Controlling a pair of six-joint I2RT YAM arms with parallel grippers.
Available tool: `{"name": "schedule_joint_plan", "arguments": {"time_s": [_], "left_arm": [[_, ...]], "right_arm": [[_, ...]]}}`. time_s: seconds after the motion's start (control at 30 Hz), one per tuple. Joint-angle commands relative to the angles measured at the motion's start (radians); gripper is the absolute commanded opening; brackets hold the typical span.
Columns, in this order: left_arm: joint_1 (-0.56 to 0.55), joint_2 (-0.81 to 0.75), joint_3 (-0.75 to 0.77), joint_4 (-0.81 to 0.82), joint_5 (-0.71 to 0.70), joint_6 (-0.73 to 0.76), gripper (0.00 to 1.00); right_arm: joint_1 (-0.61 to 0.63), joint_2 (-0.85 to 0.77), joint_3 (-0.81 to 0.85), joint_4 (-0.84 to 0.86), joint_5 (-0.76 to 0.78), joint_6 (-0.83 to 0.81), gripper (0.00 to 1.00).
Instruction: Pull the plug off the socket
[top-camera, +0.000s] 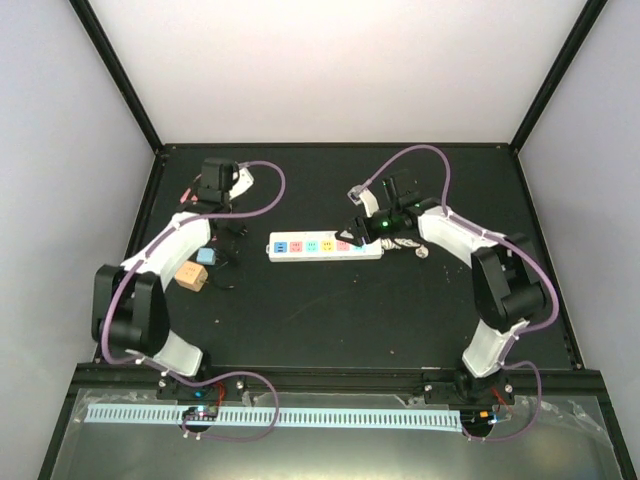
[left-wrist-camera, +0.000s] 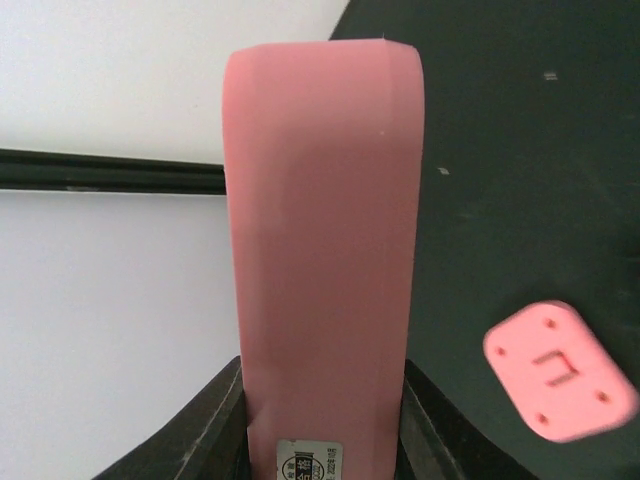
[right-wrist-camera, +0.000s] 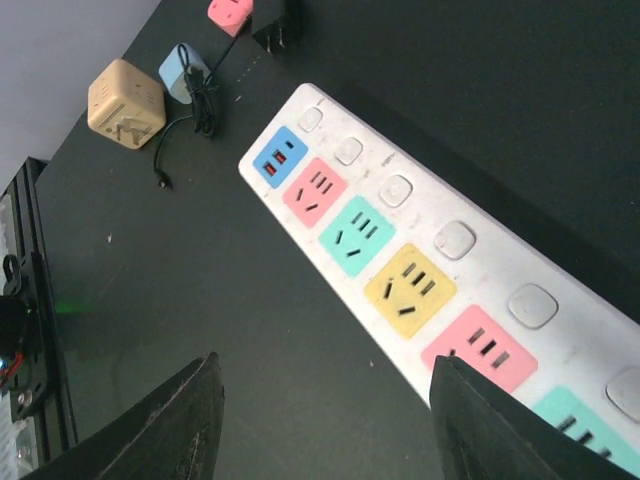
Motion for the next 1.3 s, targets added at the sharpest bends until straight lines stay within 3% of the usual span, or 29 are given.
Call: {"name": "schedule_joint_plan", "arguments": {"time_s": [0.0, 0.3, 0.5, 0.8, 1.27], "left_arm": [[0.055, 0.111, 0.145, 0.163, -0.075, 0.062, 0.02], [0.1, 0.365, 0.31, 0.228, -0.142, 0.091, 0.05], [0.117, 0.507, 0.455, 0.18, -0.179, 0.043, 0.05], [0.133, 0.64, 0.456, 0.319, -0.237, 0.153, 0.07], [0.154, 0.756, 0.489, 0.385, -0.26, 0.186, 0.14]], "right_arm": [[-0.003, -0.099, -0.038, -0.055, 0.035, -0.062, 0.6], [-0.003, -0.265, -0.127, -0.089, 0.092, -0.119, 0.63], [-0.004, -0.294, -0.141, -0.08, 0.114, -0.136, 0.64], [-0.003, -0.288, -0.16, -0.061, 0.122, -0.149, 0.64], [-0.004, -0.269, -0.16, -0.056, 0.126, -0.154, 0.64]]}}
